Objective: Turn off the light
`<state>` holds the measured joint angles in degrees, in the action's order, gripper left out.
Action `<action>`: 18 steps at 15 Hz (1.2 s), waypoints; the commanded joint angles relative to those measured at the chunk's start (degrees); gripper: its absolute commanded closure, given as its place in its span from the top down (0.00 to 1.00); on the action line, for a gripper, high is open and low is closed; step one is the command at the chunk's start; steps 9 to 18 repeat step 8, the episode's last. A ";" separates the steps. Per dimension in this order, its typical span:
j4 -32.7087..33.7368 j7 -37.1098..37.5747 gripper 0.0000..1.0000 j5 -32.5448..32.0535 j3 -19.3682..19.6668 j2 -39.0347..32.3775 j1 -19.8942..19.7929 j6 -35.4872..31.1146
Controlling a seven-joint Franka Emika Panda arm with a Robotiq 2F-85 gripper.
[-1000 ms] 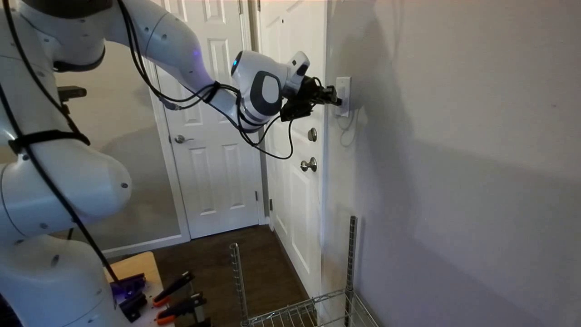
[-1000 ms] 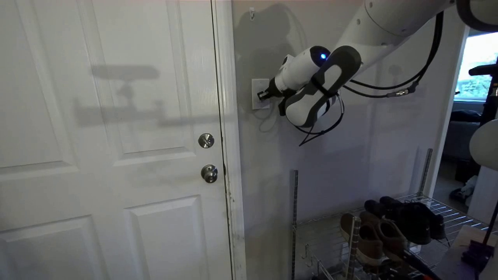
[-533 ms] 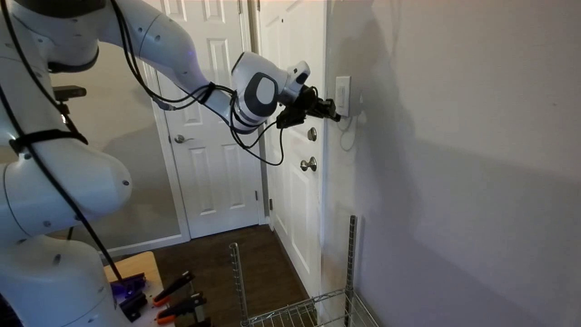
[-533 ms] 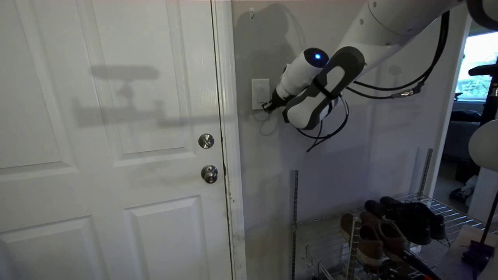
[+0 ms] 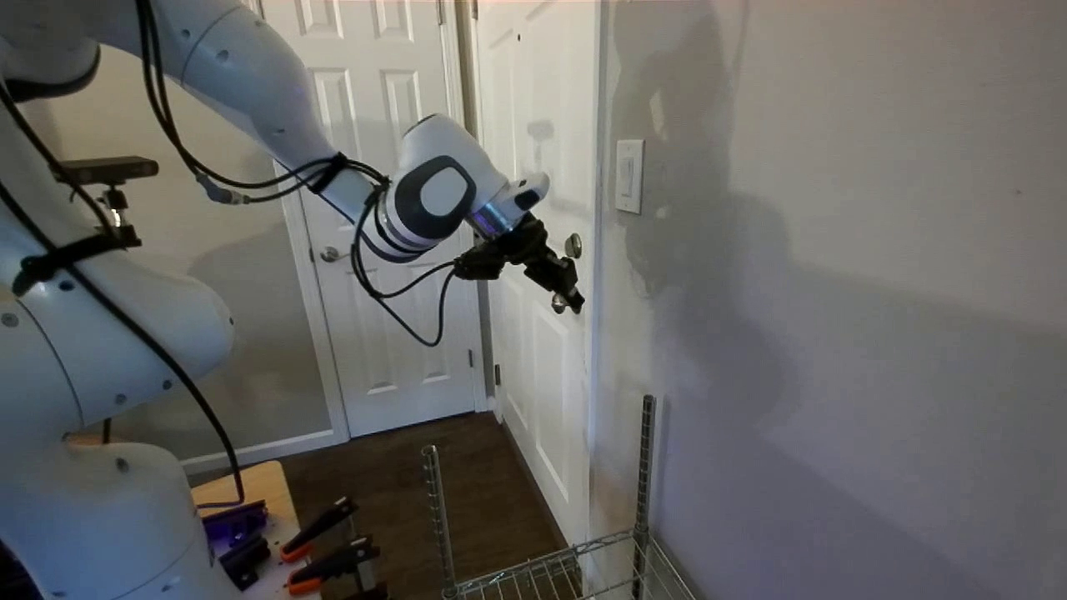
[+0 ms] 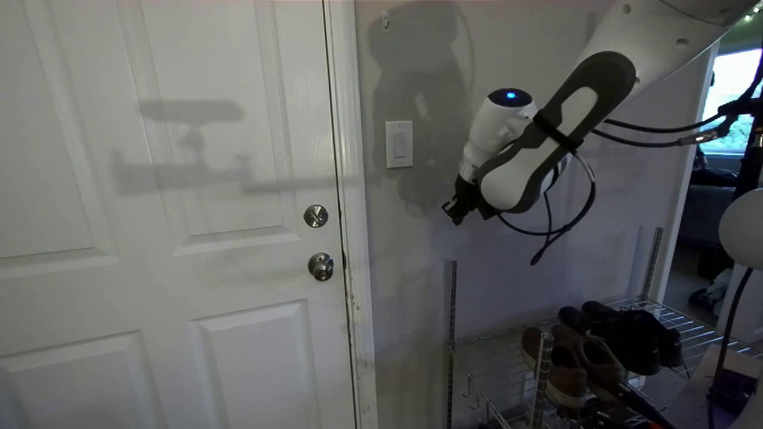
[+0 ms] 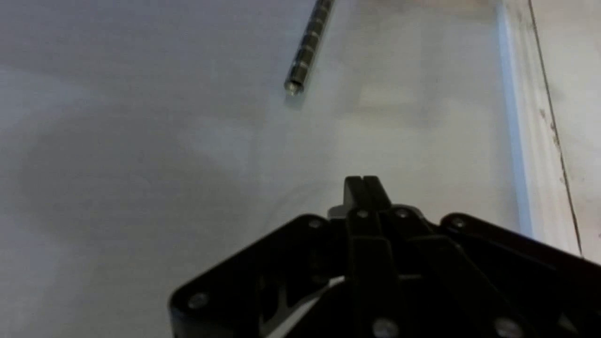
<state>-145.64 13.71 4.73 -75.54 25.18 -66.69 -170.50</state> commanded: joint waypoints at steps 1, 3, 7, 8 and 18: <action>-0.92 -0.02 0.28 -0.17 2.53 -1.06 2.39 1.61; -1.19 -0.02 0.10 -0.24 3.59 -1.69 3.17 1.95; -0.89 0.02 0.28 -0.23 2.92 -1.39 2.99 1.95; -0.89 0.02 0.28 -0.23 2.90 -1.38 2.99 1.95; -0.89 0.02 0.28 -0.23 2.90 -1.38 2.99 1.95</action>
